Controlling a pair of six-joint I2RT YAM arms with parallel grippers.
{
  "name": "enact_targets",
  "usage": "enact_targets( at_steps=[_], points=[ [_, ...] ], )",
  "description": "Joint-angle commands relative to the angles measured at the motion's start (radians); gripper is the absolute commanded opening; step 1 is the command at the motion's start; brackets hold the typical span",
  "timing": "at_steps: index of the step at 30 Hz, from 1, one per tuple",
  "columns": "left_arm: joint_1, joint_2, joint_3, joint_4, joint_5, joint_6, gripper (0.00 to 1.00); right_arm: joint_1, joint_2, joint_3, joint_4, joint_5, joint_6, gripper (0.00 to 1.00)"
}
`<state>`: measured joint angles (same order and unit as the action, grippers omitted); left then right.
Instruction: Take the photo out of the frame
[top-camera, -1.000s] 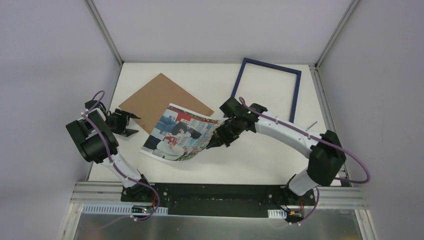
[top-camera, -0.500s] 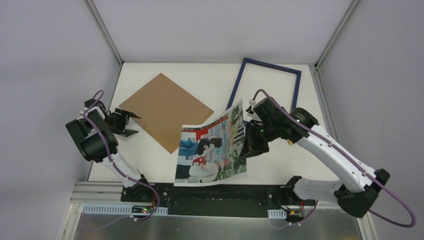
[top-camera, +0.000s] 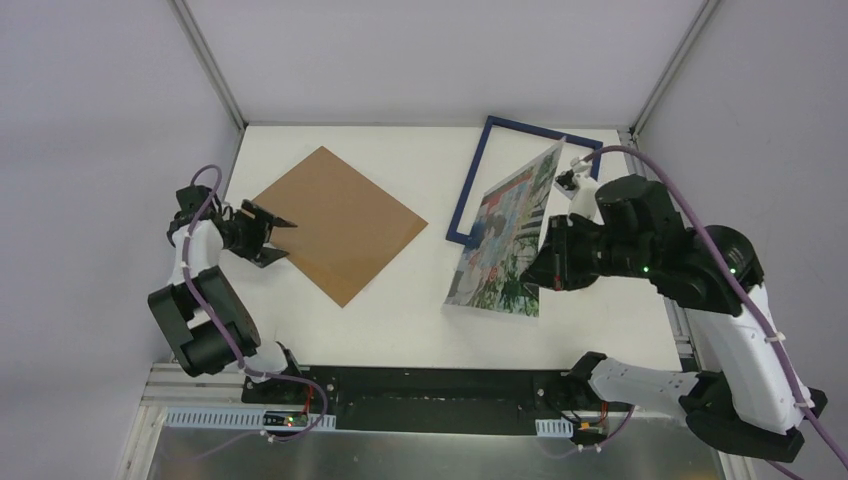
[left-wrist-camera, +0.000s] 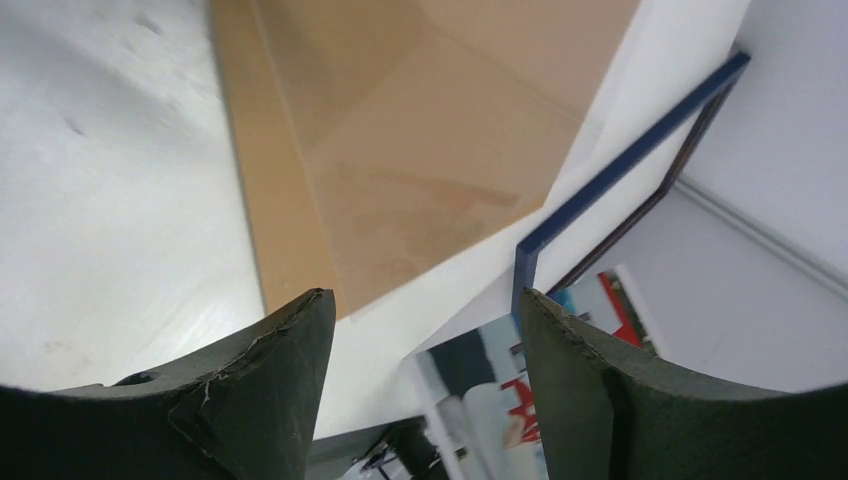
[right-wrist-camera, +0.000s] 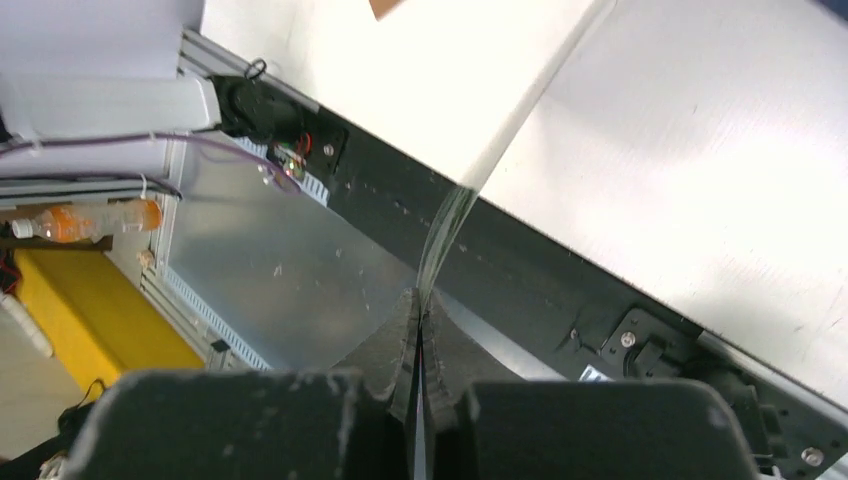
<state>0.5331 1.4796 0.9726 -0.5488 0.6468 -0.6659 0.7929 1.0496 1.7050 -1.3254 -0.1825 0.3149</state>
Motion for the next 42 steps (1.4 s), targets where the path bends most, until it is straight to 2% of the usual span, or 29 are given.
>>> enact_targets(
  at_steps=[1, 4, 10, 15, 19, 22, 25, 31, 35, 39, 42],
  points=[
    [-0.070, -0.125, -0.020, -0.074, 0.051, -0.025, 0.69, -0.006, 0.032, 0.113, -0.017, 0.083, -0.047, 0.00],
    [-0.120, -0.163, 0.004, -0.154, 0.019, 0.012, 0.69, -0.007, 0.100, 0.152, 0.059, 0.064, -0.032, 0.00],
    [-0.170, -0.232, -0.010, -0.180, -0.056, 0.046, 0.69, -0.016, 0.308, 0.246, 0.341, -0.015, 0.062, 0.00],
    [-0.203, -0.281, -0.050, -0.216, -0.093, 0.069, 0.69, -0.030, 0.548, 0.475, 0.520, -0.116, 0.177, 0.00],
    [-0.212, -0.333, -0.099, -0.242, -0.116, 0.096, 0.69, -0.049, 0.773, 0.781, 0.555, -0.163, 0.255, 0.00],
    [-0.212, -0.341, -0.088, -0.281, -0.150, 0.147, 0.69, -0.072, 0.853, 0.904, 0.642, -0.218, 0.338, 0.00],
    [-0.212, -0.328, -0.037, -0.328, -0.204, 0.193, 0.69, -0.082, 0.833, 0.821, 0.809, -0.226, 0.380, 0.00],
    [-0.212, -0.285, 0.016, -0.352, -0.232, 0.203, 0.69, -0.085, 0.813, 0.628, 1.001, -0.210, 0.438, 0.00],
    [-0.212, -0.293, 0.000, -0.352, -0.230, 0.201, 0.69, -0.079, 0.770, 0.309, 1.225, -0.174, 0.542, 0.00],
    [-0.241, -0.325, -0.070, -0.344, -0.224, 0.174, 0.68, -0.079, 0.736, -0.012, 1.365, -0.056, 0.629, 0.00],
    [-0.261, -0.366, -0.139, -0.333, -0.231, 0.158, 0.68, -0.079, 0.754, -0.189, 1.424, 0.002, 0.684, 0.00]
  ],
)
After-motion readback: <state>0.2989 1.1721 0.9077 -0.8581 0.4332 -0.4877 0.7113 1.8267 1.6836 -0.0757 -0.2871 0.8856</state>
